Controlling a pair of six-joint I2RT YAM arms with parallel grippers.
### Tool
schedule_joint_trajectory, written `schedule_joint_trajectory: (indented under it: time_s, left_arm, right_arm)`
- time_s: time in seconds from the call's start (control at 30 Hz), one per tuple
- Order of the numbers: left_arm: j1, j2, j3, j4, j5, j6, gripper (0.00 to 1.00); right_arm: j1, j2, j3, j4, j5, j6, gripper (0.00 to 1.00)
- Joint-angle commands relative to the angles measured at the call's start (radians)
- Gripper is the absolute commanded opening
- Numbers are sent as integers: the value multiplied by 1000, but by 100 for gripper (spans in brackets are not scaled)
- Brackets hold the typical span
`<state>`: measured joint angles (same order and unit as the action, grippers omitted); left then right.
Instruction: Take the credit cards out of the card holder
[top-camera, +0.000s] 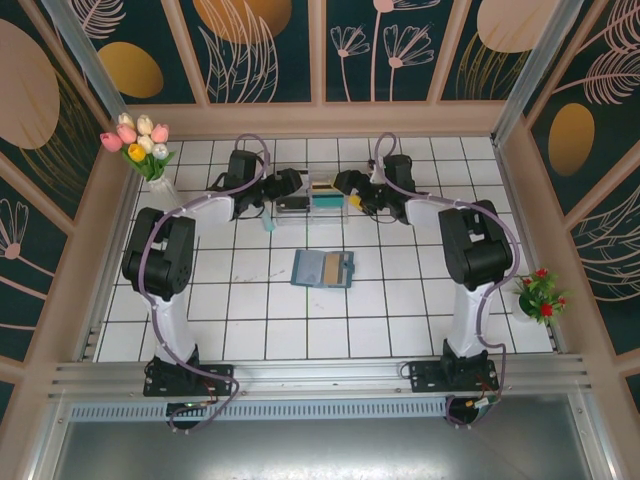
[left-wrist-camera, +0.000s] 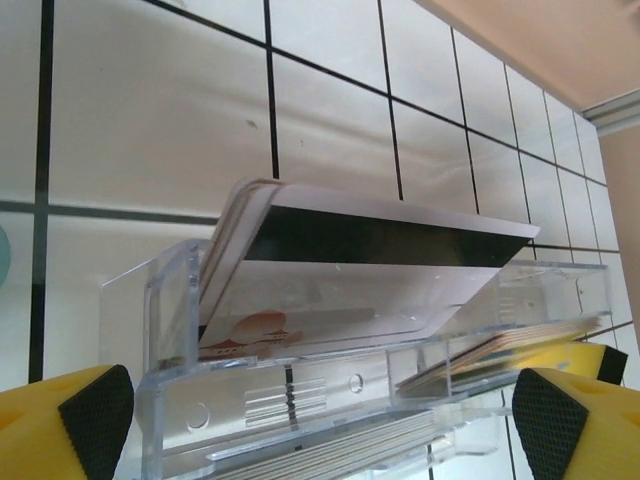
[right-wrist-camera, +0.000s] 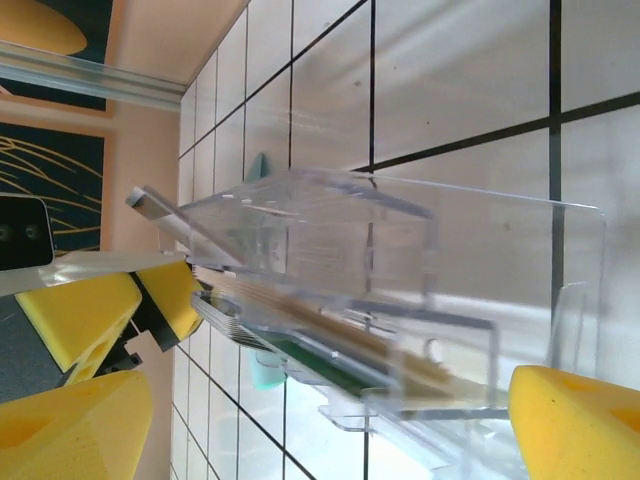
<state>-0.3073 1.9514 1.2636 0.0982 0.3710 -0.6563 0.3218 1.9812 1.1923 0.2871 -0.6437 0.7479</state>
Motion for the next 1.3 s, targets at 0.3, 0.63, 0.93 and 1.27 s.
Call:
schedule_joint_trajectory:
  time_s: [0.3, 0.63, 0.93, 1.27]
  left_arm:
    - [-28, -230, -141, -126, -140, 38, 98]
    - [-116, -513, -393, -189, -192, -103, 73]
    - [-199, -530, -542, -114, -124, -236, 43]
    - [-222, -468, -604, 3, 23, -291, 27]
  right_arm:
    - [-4, -454, -207, -228, 199, -73, 93]
    - [260, -577, -243, -453, 241, 52, 78]
    - [365, -422, -237, -478, 291, 98, 51]
    - [384, -277, -223, -503, 315, 63, 31]
